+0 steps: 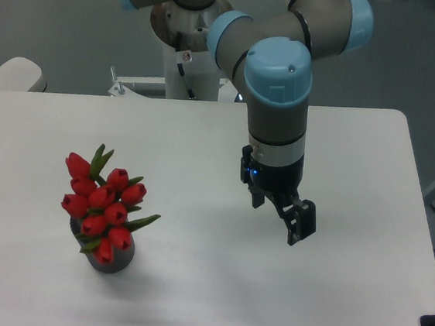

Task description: Pick up the flowers from the vase

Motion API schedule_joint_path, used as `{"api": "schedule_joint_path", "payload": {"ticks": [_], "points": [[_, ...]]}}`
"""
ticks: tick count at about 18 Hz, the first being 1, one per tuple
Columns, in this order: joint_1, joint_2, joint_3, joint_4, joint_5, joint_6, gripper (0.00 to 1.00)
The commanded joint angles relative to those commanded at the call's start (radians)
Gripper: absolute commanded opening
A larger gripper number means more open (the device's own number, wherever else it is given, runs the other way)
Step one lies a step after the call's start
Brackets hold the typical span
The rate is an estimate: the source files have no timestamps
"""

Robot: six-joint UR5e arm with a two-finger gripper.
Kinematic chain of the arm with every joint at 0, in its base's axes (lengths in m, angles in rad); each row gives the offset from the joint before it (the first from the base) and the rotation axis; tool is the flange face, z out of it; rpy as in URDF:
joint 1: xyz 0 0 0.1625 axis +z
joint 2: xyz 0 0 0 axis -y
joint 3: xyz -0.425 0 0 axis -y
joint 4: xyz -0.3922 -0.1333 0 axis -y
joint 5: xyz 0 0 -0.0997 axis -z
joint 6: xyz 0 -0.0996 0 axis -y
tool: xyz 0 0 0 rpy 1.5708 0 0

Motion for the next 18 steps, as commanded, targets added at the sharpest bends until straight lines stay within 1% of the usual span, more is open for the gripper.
{"api": "schedule_joint_path", "payload": {"ticks": [4,6,8,10,11,13,14,18], "points": [[0.006,0.011,-0.008,-0.005,-0.005,0.006,1.00],[0.011,0.012,-0.024,-0.005,-0.034,0.008,1.00],[0.040,0.012,-0.037,-0.005,-0.185,0.008,1.00],[0.087,0.034,-0.067,-0.003,-0.300,0.006,1.00],[0.098,0.046,-0.083,0.000,-0.348,0.008,1.00],[0.124,0.049,-0.106,0.003,-0.447,0.008,1.00],[0.144,0.051,-0.126,0.008,-0.495,0.008,1.00],[0.169,0.077,-0.215,0.015,-0.635,-0.003,1.00]]}}
